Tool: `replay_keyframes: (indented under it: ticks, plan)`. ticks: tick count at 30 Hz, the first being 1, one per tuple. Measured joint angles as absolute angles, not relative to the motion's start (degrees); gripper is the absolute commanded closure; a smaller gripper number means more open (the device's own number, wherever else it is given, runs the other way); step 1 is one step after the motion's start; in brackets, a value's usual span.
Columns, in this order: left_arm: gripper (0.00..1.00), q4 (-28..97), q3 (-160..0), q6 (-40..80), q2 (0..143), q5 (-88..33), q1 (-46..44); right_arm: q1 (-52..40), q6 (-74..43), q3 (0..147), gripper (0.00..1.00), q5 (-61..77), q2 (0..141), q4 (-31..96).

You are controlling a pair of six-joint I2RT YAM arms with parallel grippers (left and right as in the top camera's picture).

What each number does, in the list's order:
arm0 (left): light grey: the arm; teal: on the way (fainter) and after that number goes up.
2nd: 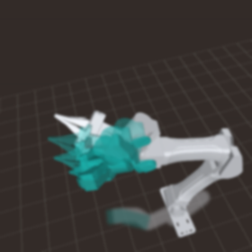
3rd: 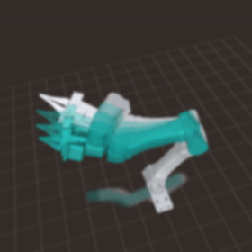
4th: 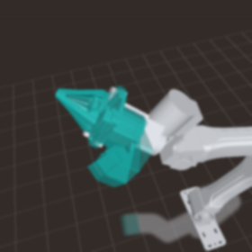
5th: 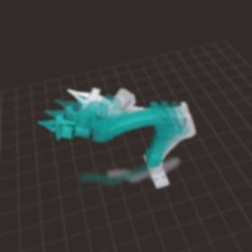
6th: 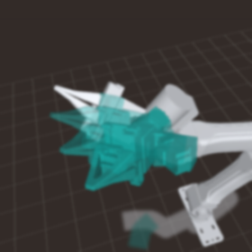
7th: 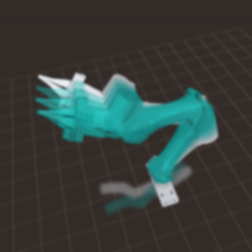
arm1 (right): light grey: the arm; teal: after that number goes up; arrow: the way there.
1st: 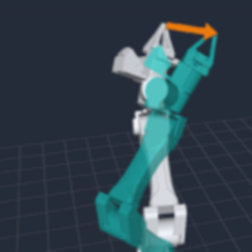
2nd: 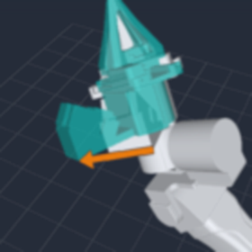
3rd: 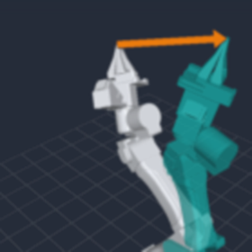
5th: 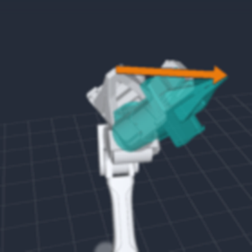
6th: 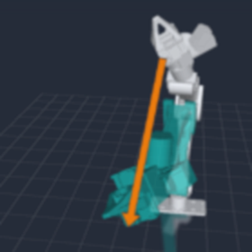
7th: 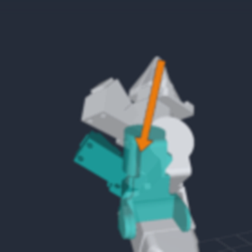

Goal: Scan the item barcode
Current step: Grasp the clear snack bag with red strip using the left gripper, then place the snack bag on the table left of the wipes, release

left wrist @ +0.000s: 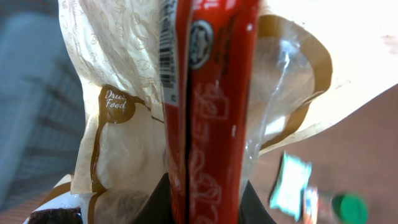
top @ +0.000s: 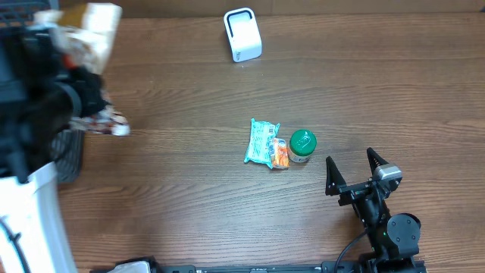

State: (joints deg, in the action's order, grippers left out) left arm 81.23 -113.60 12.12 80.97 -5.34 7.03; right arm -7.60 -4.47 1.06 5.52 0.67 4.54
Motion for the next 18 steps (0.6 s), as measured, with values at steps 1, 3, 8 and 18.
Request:
replay_keyframes:
  ticks: [1,3,8,18]
  plan:
    - [0.96,80.5,-111.1,12.1,81.0,-4.6,4.6,-7.6,-4.5,1.1,0.00,5.5,0.7,4.6]
    - [0.95,78.5,-105.6,12.6,81.3,-3.6,0.9,-7.6,-4.5,1.1,0.00,5.5,0.7,4.5]
    - [0.95,70.4,-89.6,15.0,82.2,-2.4,-5.3,-7.6,-4.5,1.1,0.00,5.5,0.7,4.6]
    - [0.95,49.6,-61.3,19.7,82.7,-1.7,-10.5,-7.6,-4.5,1.1,0.00,5.5,0.7,4.6]
